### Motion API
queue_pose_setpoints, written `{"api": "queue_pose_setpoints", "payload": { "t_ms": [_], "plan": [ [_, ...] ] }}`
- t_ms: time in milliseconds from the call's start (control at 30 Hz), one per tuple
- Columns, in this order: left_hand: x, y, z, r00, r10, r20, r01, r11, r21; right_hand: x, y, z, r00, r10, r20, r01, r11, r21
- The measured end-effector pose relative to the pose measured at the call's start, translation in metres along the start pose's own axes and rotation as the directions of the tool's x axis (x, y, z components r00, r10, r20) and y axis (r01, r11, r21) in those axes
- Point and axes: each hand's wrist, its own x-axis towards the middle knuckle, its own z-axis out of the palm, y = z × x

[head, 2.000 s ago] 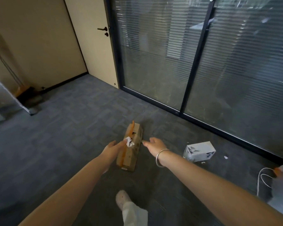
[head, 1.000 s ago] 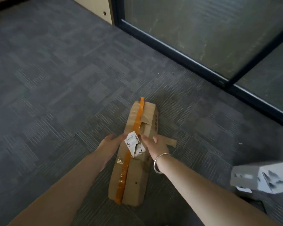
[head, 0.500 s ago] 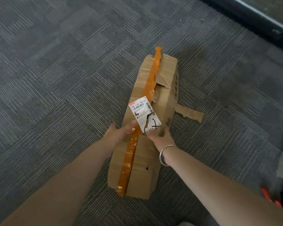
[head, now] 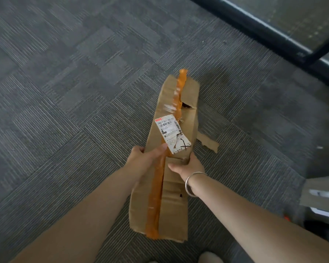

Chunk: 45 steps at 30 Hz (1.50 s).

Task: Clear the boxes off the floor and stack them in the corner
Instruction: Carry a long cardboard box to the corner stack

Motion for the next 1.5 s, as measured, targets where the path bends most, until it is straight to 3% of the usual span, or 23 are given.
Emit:
{"api": "queue_pose_setpoints", "payload": {
  "t_ms": [200,567,833,1067,1167,1333,1500],
  "plan": [
    [-0.101,0.07,-0.029,1.0,-0.005,0.012,0.006,0.997,-0.079,-0.088,-0.076,-0.05,0.992,-0.117,-0.042,0.111,0.987,-0.116],
    [-0.301,0.235,-0.091,0.967,0.244,-0.071,-0.252,0.959,-0.134,-0.272,-0.239,-0.172,0.919,-0.361,-0.161,0.337,0.928,-0.16],
    [-0.448,0.319,-0.127,0.929,0.35,-0.123,-0.366,0.917,-0.157,-0.398,-0.322,-0.242,0.861,-0.46,-0.218,0.404,0.878,-0.258],
    [-0.552,0.34,-0.143,0.908,0.406,-0.1,-0.418,0.894,-0.162,-0.515,-0.344,-0.292,0.827,-0.507,-0.243,0.426,0.847,-0.317],
    [-0.597,0.342,-0.149,0.899,0.428,-0.09,-0.437,0.884,-0.168,-0.556,-0.34,-0.306,0.806,-0.534,-0.256,0.472,0.84,-0.267],
    [-0.64,0.337,-0.148,0.879,0.469,-0.085,-0.476,0.874,-0.097,-0.606,-0.326,-0.312,0.817,-0.454,-0.355,0.422,0.891,-0.169],
    [-0.684,0.317,-0.14,0.821,0.571,0.013,-0.571,0.821,0.019,-0.659,-0.291,-0.322,0.801,-0.376,-0.466,0.388,0.919,-0.073]
  ]
}}
